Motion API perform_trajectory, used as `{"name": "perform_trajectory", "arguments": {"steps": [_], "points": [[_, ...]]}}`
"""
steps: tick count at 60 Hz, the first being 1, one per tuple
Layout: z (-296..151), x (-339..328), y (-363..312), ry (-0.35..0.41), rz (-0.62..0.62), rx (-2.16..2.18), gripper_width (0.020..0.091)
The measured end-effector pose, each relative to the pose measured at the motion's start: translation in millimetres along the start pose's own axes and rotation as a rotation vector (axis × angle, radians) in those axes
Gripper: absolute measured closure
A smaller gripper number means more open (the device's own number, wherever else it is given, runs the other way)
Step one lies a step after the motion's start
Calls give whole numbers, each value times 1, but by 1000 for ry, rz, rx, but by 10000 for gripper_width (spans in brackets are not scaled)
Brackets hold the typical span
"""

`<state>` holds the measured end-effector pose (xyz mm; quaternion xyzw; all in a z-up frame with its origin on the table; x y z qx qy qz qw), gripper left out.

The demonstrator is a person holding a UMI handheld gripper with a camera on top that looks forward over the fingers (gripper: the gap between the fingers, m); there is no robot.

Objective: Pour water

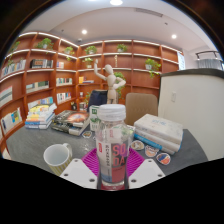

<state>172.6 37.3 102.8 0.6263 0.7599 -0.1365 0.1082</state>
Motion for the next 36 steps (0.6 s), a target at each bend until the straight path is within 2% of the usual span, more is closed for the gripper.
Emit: {"name": "perform_trajectory", "arguments": {"steps": [7, 12, 23, 34, 36], "points": [[16, 12, 3, 7, -8, 61, 762], [13, 12, 3, 65, -2, 64, 767], [13, 9, 5, 101, 20, 70, 757], [16, 5, 4, 86, 41, 68, 607], [20, 4, 3, 66, 45, 68, 544]]}}
Point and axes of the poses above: the point between the fingertips, and its own axes, seen from behind it with the camera up: y to the right, z down, x forward, the way the camera looks, the point moved 1 cm from there along -x, backward, against the way the camera looks, and after that the axes turned 6 degrees about x, right-handed, at the moved point
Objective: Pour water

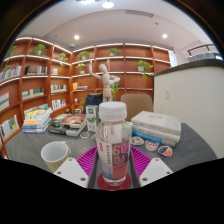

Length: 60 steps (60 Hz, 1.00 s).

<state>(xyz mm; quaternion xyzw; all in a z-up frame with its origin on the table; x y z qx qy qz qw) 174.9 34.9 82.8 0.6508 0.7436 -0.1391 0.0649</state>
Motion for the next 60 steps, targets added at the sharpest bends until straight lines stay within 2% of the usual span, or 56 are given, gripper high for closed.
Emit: {"name": "perform_trajectory", "arguments": {"steps": [5, 9, 15, 21, 37, 48, 60], "points": [[10, -11, -1, -36, 20, 5, 320], [18, -26, -4, -75, 26, 20, 244], [17, -54, -9, -119, 49, 11, 244], [-3, -80, -15, -148, 67, 32, 240], [-61, -119, -7, -148, 152, 42, 241], [-76, -137, 7, -131, 214, 24, 245], [-73, -146, 12, -144, 234, 49, 238]]}}
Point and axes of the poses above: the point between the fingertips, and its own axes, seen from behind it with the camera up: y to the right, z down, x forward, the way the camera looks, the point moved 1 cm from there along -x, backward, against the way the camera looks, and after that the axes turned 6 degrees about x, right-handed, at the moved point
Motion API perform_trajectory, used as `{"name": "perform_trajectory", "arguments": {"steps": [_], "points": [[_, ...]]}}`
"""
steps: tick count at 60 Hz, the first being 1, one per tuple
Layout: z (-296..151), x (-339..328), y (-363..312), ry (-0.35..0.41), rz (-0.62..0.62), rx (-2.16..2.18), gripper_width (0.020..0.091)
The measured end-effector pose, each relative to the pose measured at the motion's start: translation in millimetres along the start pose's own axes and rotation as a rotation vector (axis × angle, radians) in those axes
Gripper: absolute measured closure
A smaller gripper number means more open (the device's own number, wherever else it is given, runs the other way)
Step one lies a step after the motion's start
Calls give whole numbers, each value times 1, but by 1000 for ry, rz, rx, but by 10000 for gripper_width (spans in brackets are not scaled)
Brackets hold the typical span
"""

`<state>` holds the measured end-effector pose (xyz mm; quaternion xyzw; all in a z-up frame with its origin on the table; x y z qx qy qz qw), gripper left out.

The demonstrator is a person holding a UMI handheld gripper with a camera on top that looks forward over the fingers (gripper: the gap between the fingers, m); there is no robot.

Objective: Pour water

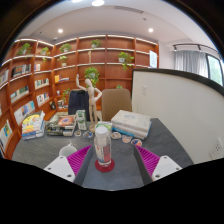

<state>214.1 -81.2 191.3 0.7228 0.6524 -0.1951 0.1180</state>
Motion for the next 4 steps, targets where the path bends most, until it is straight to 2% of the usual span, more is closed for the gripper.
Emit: {"name": "perform_trajectory", "arguments": {"steps": [4], "points": [[1, 0, 0, -3, 3, 18, 240]]}}
Point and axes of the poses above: the point between the fingertips, and its own axes, seen from behind it with the camera up: y to the right, z down, x forward, the way the camera looks, the point moved 1 cm from there along -x, backward, against the way the camera looks, and after that the axes turned 6 degrees about x, right-handed, at the moved point
